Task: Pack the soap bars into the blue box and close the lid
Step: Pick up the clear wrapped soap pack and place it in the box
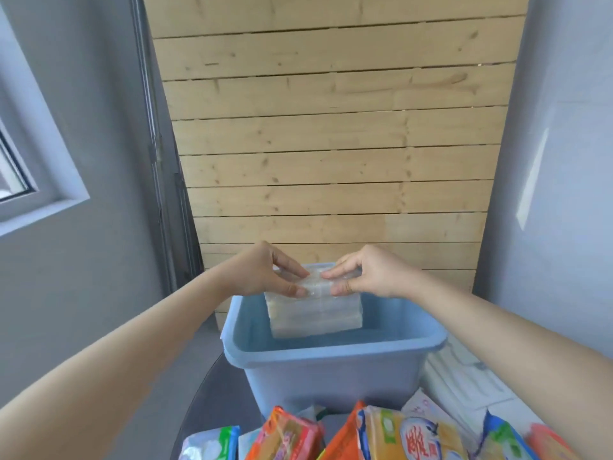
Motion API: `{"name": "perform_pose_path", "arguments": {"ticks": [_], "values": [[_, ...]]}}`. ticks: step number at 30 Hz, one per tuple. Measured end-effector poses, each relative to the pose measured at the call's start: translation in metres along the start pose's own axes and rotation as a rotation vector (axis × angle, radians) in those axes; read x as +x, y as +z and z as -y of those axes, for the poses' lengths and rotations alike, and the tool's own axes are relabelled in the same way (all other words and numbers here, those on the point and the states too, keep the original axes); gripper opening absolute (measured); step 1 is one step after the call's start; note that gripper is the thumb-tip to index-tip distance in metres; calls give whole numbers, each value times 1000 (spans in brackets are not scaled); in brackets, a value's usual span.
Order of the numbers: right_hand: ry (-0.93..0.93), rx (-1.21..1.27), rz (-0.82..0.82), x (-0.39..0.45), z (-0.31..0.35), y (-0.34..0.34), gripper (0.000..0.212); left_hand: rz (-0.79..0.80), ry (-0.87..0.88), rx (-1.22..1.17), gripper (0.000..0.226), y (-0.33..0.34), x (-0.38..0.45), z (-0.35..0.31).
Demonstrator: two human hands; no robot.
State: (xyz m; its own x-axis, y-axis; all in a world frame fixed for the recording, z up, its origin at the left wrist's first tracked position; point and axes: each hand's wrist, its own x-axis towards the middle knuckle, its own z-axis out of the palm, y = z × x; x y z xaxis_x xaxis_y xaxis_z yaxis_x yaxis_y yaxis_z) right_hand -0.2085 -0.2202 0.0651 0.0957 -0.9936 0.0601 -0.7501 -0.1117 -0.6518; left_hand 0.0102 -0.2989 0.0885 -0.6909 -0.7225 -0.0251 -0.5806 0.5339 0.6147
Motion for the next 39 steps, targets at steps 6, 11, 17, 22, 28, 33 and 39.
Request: {"name": "perform_pose_path", "arguments": {"ticks": [6,11,17,22,28,33,39], "values": [[78,-97,103,27,-24,32,38,83,20,218,35,28,23,26],[106,-140,84,31,-32,55,37,152,26,422,35,47,33,31],[92,-156,164,31,-36,62,38,132,20,536,33,55,34,31],[99,-196,153,30,-35,65,34,130,-35,564,35,55,32,34],[97,-207,137,34,-33,66,34,124,-98,549,38,54,33,35],[104,-220,240,33,-31,56,34,85,-146,530,20,54,35,35],[163,-240,276,23,-9,42,33,92,-113,516,27,43,19,21]]}}
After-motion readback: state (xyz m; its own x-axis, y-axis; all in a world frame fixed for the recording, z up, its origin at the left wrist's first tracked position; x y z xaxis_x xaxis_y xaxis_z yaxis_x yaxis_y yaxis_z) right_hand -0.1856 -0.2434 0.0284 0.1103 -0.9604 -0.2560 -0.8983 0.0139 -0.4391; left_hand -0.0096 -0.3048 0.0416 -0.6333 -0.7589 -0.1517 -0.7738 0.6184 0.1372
